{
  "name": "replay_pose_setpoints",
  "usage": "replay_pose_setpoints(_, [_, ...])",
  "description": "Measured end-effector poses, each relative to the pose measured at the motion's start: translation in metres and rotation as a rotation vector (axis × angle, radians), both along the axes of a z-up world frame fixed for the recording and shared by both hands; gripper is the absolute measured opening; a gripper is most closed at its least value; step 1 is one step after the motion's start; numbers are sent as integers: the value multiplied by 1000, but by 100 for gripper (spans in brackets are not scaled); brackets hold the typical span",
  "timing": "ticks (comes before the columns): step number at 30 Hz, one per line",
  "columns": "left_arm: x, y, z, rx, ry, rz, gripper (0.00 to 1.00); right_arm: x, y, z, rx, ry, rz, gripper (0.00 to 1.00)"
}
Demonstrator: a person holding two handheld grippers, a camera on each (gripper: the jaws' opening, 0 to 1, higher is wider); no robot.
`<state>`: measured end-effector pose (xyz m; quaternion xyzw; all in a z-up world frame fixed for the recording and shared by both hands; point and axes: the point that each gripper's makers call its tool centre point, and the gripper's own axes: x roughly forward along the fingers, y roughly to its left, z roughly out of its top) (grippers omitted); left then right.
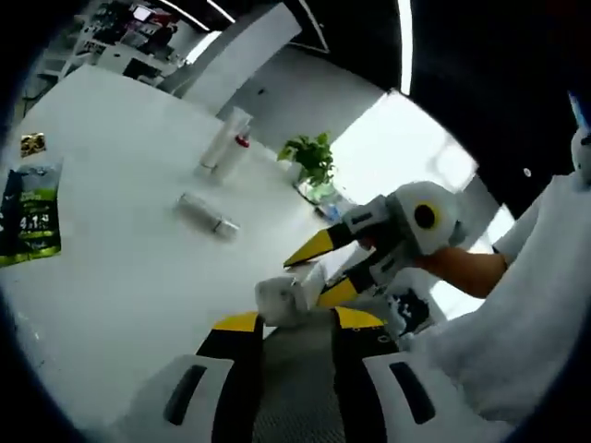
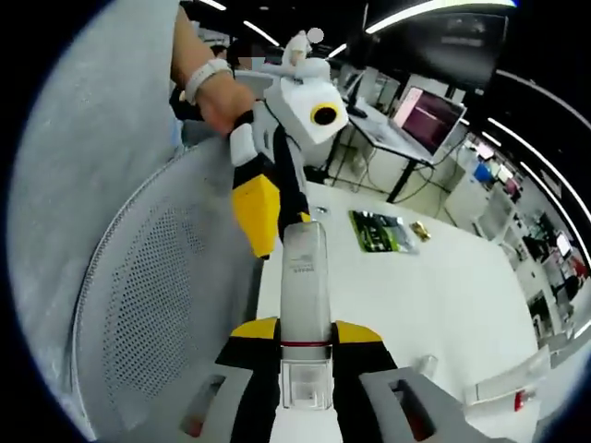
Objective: Arrange the skincare products in the storage area until every visible bottle or jar stands upright without overlapping.
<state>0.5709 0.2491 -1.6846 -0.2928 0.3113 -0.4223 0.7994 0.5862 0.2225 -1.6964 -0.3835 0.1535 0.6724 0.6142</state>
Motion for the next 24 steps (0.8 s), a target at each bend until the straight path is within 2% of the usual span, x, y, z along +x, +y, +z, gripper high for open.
replay_pose_setpoints(4, [8,6,8,-80,21,44,26,-4,2,7,24,-9,23,15])
replay_pose_setpoints(7, [13,11,9,-95,18,75,30,-9,6,10,29,3,45,15])
replay_pose_setpoints(8, [12,10,13,-131,25,65,28,-11,8,9,23,2,57,15])
replay_pose_setpoints(9, [12,9,14,-140,24,64,25,-13,10,9,23,-3,65,15])
replay_pose_setpoints(11, [7,7,15,-136,32,37,20,-14,14,10,24,0,66,15])
replay_pose_setpoints(13, [7,8,18,-138,9,40,19,-15,17,12,33,-4,73,15])
replay_pose_setpoints(19, [2,9,13,-131,45,12,19,-16,21,10,13,-16,93,15])
replay_pose_setpoints(23, [5,14,20,-136,6,35,18,-13,23,12,24,-28,84,16])
replay_pose_setpoints(24, [5,14,20,-133,10,37,18,-13,24,12,24,-8,73,16])
